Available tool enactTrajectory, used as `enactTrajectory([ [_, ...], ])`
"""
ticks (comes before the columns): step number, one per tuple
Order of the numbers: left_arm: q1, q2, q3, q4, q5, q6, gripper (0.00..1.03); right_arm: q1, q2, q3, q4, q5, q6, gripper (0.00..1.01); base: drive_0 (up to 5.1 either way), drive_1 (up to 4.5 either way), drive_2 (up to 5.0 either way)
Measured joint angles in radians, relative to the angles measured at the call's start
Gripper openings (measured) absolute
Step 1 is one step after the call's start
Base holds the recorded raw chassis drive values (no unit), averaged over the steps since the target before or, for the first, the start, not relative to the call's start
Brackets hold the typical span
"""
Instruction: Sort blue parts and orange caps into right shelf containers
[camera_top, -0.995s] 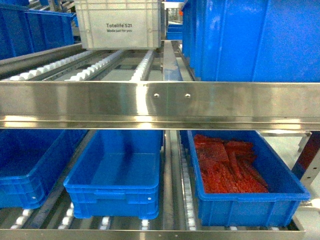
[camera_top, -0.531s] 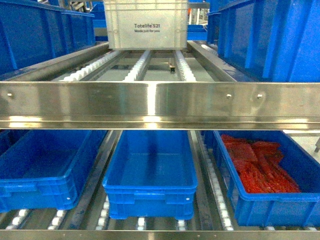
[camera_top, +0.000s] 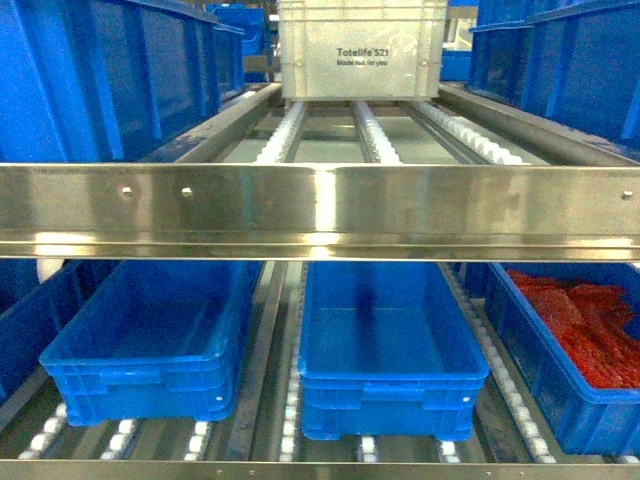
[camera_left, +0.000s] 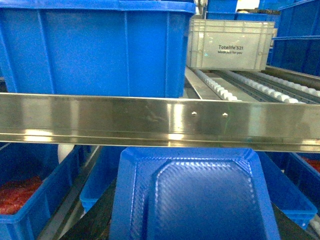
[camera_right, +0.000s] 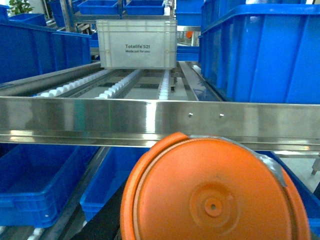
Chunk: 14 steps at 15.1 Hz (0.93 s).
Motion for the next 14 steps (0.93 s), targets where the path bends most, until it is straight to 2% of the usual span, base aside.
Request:
enactTrajectory([
  [3, 0.000, 0.000, 0.000, -0.001, 0.000, 0.000, 0.41, 0.000, 0.000, 0.000, 0.001, 0.000, 0.000, 0.44, -5.0, 2.44, 2.4],
  [14, 0.000, 0.000, 0.000, 0.000, 0.000, 0.000, 0.41, 0.000, 0.000, 0.000, 0.000, -0.003, 0.000, 0.44, 0.0, 0.00, 0.0],
])
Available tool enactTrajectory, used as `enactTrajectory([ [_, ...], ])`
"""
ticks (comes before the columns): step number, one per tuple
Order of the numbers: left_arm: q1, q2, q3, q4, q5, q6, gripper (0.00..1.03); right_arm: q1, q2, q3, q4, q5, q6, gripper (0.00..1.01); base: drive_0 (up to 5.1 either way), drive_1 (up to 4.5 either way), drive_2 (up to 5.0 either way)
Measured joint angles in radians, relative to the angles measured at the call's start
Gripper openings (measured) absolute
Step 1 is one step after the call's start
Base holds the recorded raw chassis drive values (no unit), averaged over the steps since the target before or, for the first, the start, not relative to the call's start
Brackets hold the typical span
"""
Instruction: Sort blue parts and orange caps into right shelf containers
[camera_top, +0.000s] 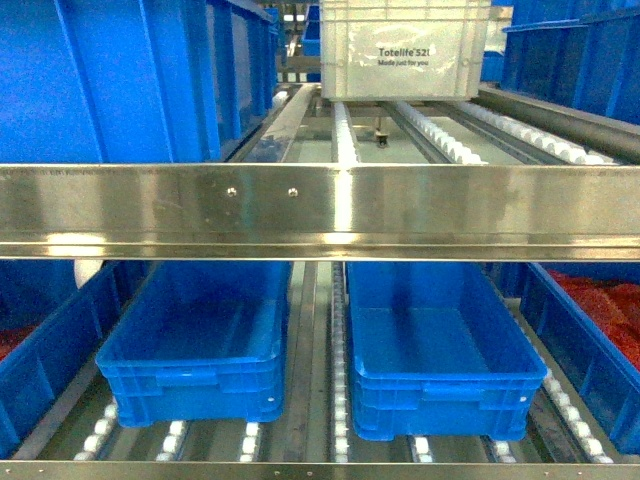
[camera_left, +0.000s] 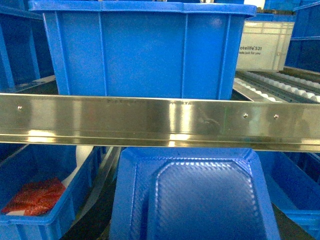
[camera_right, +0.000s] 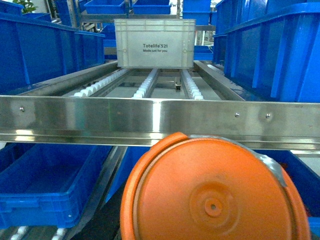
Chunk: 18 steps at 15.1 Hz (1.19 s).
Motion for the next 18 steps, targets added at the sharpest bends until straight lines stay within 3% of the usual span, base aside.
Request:
enactTrajectory([
  [18, 0.000, 0.000, 0.000, 0.000, 0.000, 0.000, 0.41, 0.000, 0.000, 0.000, 0.000, 0.003, 0.000, 0.44, 0.0, 0.00, 0.0],
])
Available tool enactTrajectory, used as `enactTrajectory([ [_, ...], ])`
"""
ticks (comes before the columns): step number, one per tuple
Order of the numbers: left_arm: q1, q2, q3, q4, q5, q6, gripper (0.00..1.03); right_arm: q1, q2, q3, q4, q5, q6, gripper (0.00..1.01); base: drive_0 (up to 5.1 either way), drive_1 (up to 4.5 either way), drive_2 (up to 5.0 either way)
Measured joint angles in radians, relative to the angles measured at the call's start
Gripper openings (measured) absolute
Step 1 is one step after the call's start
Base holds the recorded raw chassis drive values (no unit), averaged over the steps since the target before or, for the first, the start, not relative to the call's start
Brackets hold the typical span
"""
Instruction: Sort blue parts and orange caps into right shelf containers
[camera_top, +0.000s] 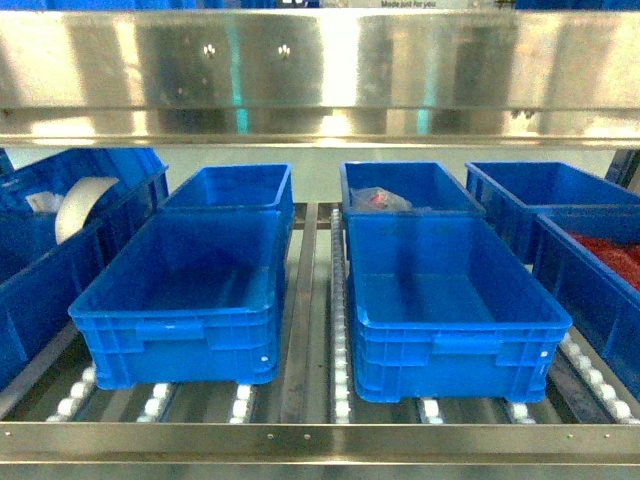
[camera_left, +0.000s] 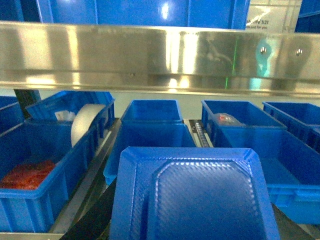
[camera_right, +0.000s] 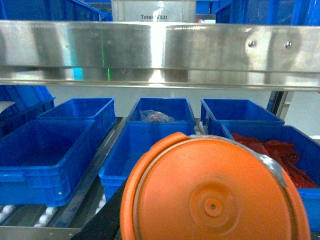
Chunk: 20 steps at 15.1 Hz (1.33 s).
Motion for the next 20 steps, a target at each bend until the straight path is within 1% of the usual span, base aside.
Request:
enactTrajectory([
  [20, 0.000, 0.000, 0.000, -0.001, 0.000, 0.000, 0.41, 0.000, 0.000, 0.000, -0.002, 0.000, -0.001, 0.44, 0.0, 0.00, 0.0],
])
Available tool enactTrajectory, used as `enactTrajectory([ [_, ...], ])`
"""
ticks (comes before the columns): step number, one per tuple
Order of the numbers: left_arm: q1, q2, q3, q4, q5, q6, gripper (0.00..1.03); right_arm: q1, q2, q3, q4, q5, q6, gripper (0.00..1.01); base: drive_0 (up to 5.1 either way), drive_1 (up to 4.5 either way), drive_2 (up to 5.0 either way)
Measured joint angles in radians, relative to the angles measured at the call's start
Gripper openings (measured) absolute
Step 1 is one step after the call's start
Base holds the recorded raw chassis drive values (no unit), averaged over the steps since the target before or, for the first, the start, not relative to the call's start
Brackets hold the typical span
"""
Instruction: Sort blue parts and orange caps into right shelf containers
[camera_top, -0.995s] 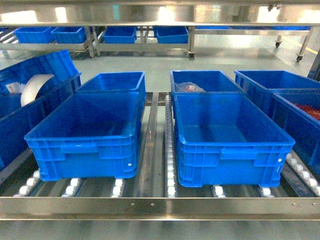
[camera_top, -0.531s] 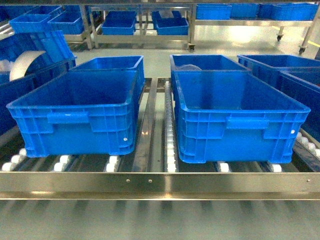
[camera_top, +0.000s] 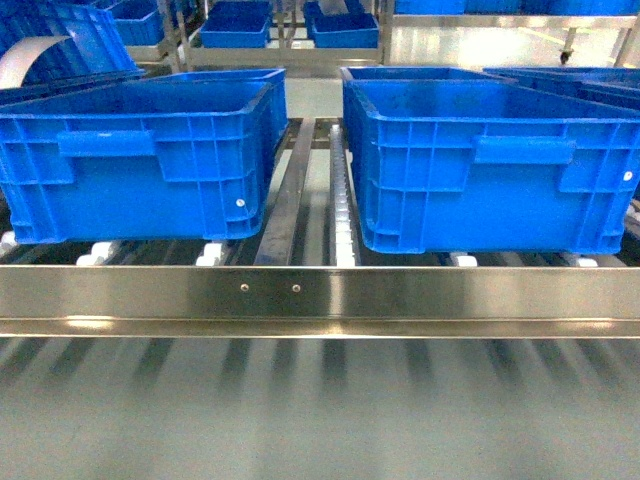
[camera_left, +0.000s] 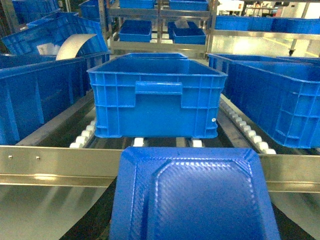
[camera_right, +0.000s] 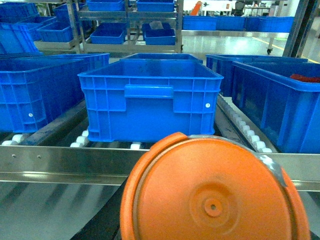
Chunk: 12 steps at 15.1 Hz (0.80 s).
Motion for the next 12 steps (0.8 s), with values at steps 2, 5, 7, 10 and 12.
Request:
enactTrajectory([
  [2, 0.000, 0.000, 0.000, 0.000, 0.000, 0.000, 0.41, 0.000, 0.000, 0.000, 0.001, 0.000, 0.000, 0.44, 0.0, 0.00, 0.0],
  [5, 0.000, 0.000, 0.000, 0.001, 0.000, 0.000, 0.41, 0.000, 0.000, 0.000, 0.001, 0.000, 0.000, 0.44, 0.0, 0.00, 0.0],
  [7, 0.000, 0.000, 0.000, 0.000, 0.000, 0.000, 0.41, 0.000, 0.000, 0.000, 0.001, 0.000, 0.000, 0.44, 0.0, 1.24, -1.2],
  [10, 0.000, 0.000, 0.000, 0.002, 0.000, 0.000, 0.41, 0.000, 0.000, 0.000, 0.002, 0.000, 0.000, 0.44, 0.0, 4.33, -4.3],
  [12, 0.000, 0.000, 0.000, 0.001, 0.000, 0.000, 0.41, 0.000, 0.000, 0.000, 0.002, 0.000, 0.000, 0.44, 0.0, 4.36, -4.3],
])
